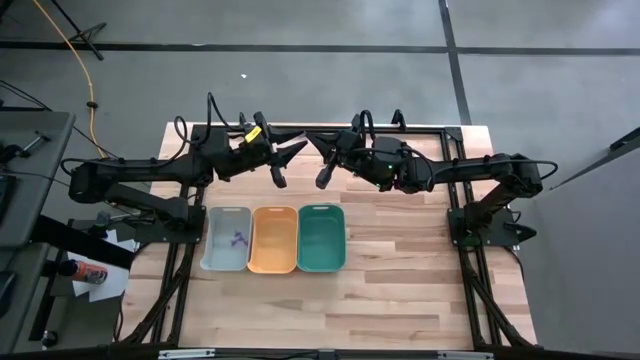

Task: Sort Halloween decoration
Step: Put the purple witch hat toy into the white bin

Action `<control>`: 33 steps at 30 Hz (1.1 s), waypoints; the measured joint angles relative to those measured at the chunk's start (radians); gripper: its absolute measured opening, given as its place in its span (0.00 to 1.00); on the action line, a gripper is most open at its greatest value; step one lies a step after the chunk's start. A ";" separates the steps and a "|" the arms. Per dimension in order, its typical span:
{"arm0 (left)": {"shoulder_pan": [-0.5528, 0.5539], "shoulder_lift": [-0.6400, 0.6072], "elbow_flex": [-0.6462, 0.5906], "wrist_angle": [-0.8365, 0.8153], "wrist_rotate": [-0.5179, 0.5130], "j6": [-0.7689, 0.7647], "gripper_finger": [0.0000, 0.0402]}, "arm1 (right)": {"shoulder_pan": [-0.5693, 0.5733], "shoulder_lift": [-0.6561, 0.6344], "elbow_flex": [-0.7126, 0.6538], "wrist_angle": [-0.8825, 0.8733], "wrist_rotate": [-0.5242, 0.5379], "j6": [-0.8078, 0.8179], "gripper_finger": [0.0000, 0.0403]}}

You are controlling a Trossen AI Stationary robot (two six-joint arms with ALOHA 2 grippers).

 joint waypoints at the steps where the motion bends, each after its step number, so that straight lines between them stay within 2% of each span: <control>1: 0.000 0.000 0.000 0.000 -0.005 0.000 0.28 | 0.000 0.000 0.000 0.000 0.000 0.000 0.00; 10: 0.000 0.000 0.000 0.000 -0.031 0.000 0.03 | 0.000 0.000 0.000 0.002 0.003 0.003 0.00; 20: 0.000 0.000 0.000 -0.004 -0.084 0.001 0.01 | 0.001 0.000 0.000 -0.002 0.027 0.021 0.03; 23: 0.000 0.000 0.000 -0.007 -0.108 0.024 0.00 | 0.000 -0.012 -0.001 -0.021 0.049 0.017 0.11; 27: 0.001 -0.028 0.000 -0.050 -0.140 0.055 0.00 | -0.009 -0.051 -0.001 -0.103 0.121 0.018 0.28; 30: 0.001 -0.073 0.000 -0.140 -0.144 0.074 0.00 | -0.012 -0.092 -0.001 -0.195 0.208 0.018 0.42; 33: 0.000 -0.144 0.000 -0.263 -0.128 0.073 0.00 | -0.022 -0.150 -0.001 -0.327 0.232 0.021 0.52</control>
